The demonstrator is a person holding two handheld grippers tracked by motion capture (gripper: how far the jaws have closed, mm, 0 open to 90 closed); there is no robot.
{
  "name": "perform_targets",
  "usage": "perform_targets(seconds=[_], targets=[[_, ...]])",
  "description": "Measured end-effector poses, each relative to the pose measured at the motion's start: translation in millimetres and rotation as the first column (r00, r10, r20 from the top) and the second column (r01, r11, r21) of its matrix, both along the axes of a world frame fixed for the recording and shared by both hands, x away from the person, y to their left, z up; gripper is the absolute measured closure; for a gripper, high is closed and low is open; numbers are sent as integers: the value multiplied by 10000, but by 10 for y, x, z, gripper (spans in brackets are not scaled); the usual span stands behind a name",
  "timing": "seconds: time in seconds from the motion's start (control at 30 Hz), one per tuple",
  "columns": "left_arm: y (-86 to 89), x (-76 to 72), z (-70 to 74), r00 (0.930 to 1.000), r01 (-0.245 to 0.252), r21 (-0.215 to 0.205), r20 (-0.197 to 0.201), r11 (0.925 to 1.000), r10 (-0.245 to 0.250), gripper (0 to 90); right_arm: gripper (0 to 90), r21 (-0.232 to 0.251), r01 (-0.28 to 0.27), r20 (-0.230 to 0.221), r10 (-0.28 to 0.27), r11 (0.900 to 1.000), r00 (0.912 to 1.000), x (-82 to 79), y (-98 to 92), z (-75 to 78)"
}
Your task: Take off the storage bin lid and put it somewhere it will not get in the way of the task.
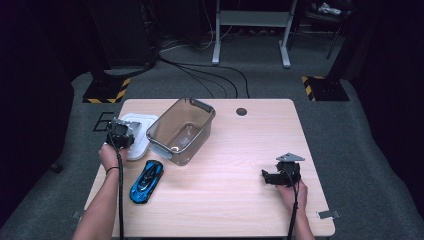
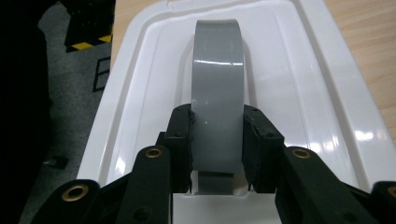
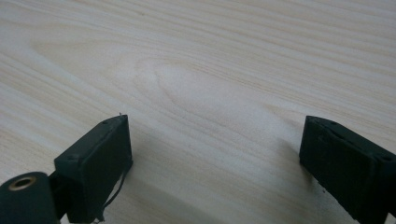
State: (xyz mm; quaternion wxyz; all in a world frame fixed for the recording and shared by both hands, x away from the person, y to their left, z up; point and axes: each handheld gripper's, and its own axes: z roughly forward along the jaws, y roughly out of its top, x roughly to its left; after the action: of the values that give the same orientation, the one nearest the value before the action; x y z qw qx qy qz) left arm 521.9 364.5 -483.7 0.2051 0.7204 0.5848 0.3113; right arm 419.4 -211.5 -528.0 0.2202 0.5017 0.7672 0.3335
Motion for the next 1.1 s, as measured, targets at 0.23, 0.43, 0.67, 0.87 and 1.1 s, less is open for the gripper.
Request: perform_targets(seconds=[0.23,0.43,0.67,0.87,1.1], targets=[[33,32,-100,9993,-14,-412,-376,9992,-1,667,87,1,-3,-4,3,10000,10000,-1,0,0],[37,40,-125,9994,-3,-591,-334,9982,-17,662,87,4,-8,0,8,10000,10000,0,0,0],[72,26,-104,9986,-46,-1269,-528,9919,-22,453,87,8,-6,-3,6,10000,10000,0,0,0],[79,-45,17,10000,-24,-1613,-24,9869,21,244,88,-1,-1,3,1,10000,10000,0,0,1],[42,-167,161,9991,335,-1698,299,9849,-288,136,89,13,-18,0,18,10000,10000,0,0,0]])
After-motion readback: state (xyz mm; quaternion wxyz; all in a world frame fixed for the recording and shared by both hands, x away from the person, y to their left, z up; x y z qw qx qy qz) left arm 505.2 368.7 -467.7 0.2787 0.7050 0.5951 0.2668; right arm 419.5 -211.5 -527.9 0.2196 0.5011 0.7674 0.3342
